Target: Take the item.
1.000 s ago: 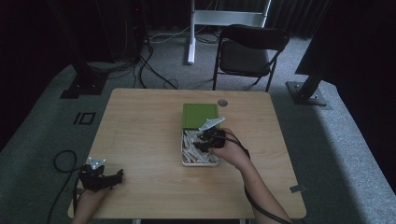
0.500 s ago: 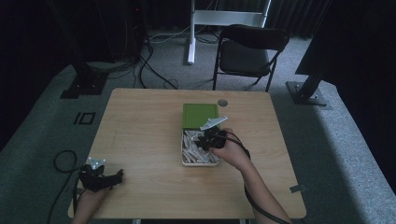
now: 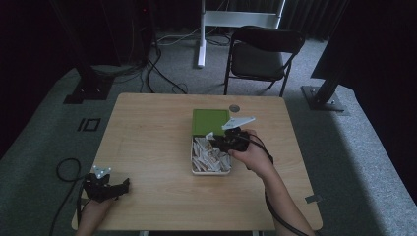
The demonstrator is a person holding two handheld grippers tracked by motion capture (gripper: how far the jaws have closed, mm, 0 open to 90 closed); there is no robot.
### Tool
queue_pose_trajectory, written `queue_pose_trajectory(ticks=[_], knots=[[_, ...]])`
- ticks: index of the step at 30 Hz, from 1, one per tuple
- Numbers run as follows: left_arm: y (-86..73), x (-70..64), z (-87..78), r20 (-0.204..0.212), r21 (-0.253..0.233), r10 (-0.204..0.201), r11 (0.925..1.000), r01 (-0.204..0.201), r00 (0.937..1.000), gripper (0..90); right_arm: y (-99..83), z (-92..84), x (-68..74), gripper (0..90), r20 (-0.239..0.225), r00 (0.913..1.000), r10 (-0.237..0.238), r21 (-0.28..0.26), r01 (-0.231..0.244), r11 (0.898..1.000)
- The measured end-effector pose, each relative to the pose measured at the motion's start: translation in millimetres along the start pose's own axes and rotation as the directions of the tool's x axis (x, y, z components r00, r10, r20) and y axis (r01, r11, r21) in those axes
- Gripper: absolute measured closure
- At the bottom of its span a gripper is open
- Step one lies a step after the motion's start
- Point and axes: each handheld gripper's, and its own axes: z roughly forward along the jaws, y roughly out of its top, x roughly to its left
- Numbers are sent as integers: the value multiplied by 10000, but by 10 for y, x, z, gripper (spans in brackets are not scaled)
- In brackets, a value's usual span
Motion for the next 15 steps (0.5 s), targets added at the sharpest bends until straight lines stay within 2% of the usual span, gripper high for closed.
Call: queue_pose_trajectory(ticks=[7,11,15], knots=[[0,-1,0,3,3,-12,10000,12,10000,7,-29,-153,-188,764,937,9945,459,-370,-426,9984],[0,-1,1,-3,-8,-11,10000,11,10000,7,-81,-206,-305,764,1610,9833,848,-612,-758,9952],[0,-1,0,1,7,-10,10000,10,10000,7,-143,-244,-423,763,2230,9670,1232,-649,-1114,9917]])
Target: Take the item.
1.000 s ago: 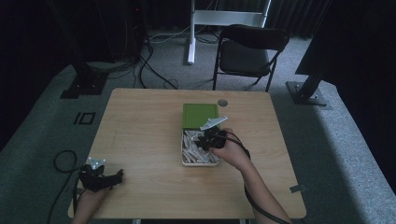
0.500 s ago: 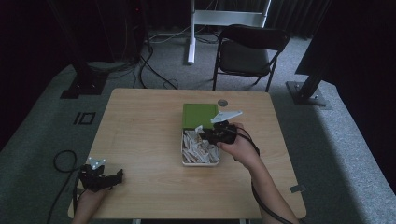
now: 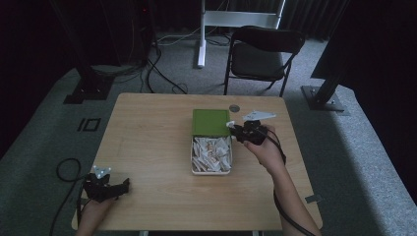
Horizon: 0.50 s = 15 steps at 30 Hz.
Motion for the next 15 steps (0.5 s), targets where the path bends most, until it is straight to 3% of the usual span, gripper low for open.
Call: queue_pose_trajectory(ticks=[9,10,15], knots=[[0,0,0,1,0,-1,10000,1,10000,7,-104,106,-211,762,1009,9928,648,-101,-641,9979],[0,0,0,1,2,2,10000,-2,10000,7,-122,157,-252,762,1376,9879,712,-112,-703,9975],[0,-1,1,-1,-11,-15,10000,15,10000,7,-175,322,-362,763,2073,9710,1192,-157,-1186,9928]])
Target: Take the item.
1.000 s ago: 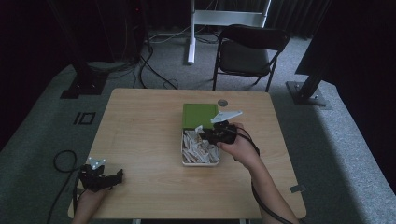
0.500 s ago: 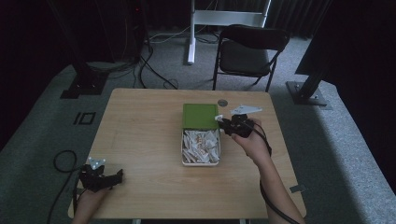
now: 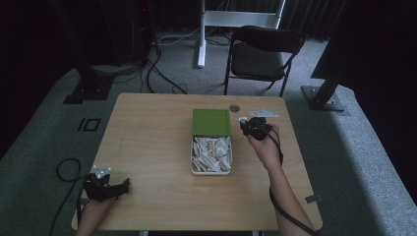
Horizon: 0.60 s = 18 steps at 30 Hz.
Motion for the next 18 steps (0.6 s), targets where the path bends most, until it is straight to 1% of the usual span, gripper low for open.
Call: queue_pose_trajectory(ticks=[1,2,3,4,5,7,8,10,11,13,15,16,18], knots=[[0,0,0,0,0,0,10000,0,10000,7,0,0,0,763,0,10000,0,0,0,10000],[0,0,0,0,0,0,10000,0,10000,7,-10,40,-12,763,51,10000,68,13,-68,10000],[0,1,0,2,7,9,10000,-9,10000,7,-31,128,-30,762,226,9996,140,122,-142,9998],[0,0,0,1,0,1,10000,-1,10000,7,-39,157,-38,762,230,9995,203,123,-206,9997],[0,0,0,1,4,5,10000,-5,10000,7,-54,202,-51,762,248,9990,362,159,-366,9992],[0,1,-1,1,10,15,10000,-15,10000,7,-75,269,-73,762,371,9979,526,156,-532,9985],[0,1,-1,1,10,15,10000,-15,10000,7,-84,302,-85,762,334,9974,633,136,-637,9979],[0,1,-1,3,12,14,10000,-14,10000,7,-97,360,-103,761,478,9968,637,216,-648,9977],[0,0,0,0,-2,0,10000,0,10000,7,-107,397,-118,761,430,9960,790,145,-796,9967],[0,0,0,1,-3,-2,10000,2,10000,7,-115,425,-130,761,508,9952,833,183,-843,9963],[0,0,0,1,0,2,10000,-2,10000,7,-145,514,-166,762,723,9927,962,251,-983,9948],[0,0,0,1,-1,-1,10000,1,10000,7,-153,545,-175,762,784,9928,908,329,-936,9951],[0,1,-1,2,11,15,10000,-15,10000,7,-167,588,-182,762,840,9917,972,360,-1005,9943]])
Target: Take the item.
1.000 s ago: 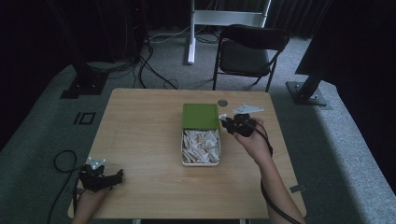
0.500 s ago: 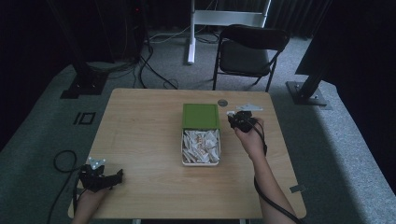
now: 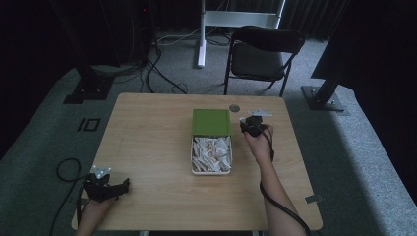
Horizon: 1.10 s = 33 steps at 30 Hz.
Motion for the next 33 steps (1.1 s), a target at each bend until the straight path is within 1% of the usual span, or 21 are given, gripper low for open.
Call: queue_pose_trajectory(ticks=[2,8,9,10,15,21,22,24,27,30,31,32,33], knots=[[0,0,0,0,0,0,10000,0,10000,7,-12,54,8,762,16,10000,14,108,-14,9999],[0,-1,0,0,-6,-7,10000,7,10000,7,-20,185,27,762,284,9996,35,268,-42,9996],[0,0,0,-1,1,1,10000,-1,10000,7,-25,212,28,762,236,9996,169,283,-176,9994],[0,0,0,1,2,2,10000,-2,10000,7,-32,233,29,762,259,9995,200,295,-208,9993],[0,0,0,1,0,0,10000,0,10000,7,-80,327,32,762,419,9991,106,432,-124,9990],[0,0,0,1,-7,-8,10000,8,10000,7,-153,423,53,761,427,9990,157,648,-185,9977],[0,-1,0,0,-5,-8,10000,8,10000,7,-168,436,61,761,474,9988,88,703,-121,9975],[0,-1,1,0,-9,-9,10000,9,10000,6,-196,459,73,761,441,9990,100,788,-134,9968],[0,-1,0,-1,-6,-8,10000,8,10000,7,-223,485,80,760,460,9989,-21,902,-20,9959],[0,0,0,0,-5,-7,10000,7,10000,7,-236,499,75,751,399,9992,25,993,-64,9950],[0,0,0,0,0,-2,10000,2,10000,7,-241,504,70,738,289,9996,66,1043,-96,9945],[0,-1,1,-1,-13,-15,10000,15,10000,7,-241,502,64,707,191,9997,126,1089,-146,9939],[0,0,0,0,-5,-7,10000,7,10000,7,-238,494,57,678,90,9996,280,1059,-287,9940]])
